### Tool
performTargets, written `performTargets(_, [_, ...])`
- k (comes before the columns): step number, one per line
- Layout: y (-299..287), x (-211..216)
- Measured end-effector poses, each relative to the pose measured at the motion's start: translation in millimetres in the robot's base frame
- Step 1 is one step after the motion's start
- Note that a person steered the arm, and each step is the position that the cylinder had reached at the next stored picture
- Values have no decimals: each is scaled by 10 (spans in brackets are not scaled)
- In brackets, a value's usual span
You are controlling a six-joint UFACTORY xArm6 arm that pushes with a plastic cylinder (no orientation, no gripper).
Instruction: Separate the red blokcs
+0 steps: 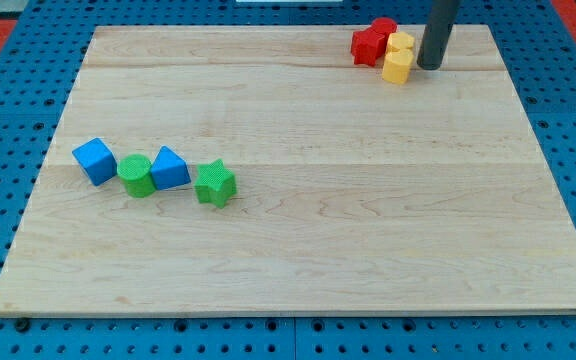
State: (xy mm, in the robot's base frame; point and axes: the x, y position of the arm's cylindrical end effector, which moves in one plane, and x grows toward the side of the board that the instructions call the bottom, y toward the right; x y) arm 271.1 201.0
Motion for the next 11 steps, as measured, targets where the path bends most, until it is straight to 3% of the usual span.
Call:
performTargets(1, [555, -224])
performTargets(3, [-10, -796])
performTargets(6, [-742, -773])
performTargets(9, [-1106, -585])
performTargets(10, [-913, -567])
performTargets(11, [-1002, -315])
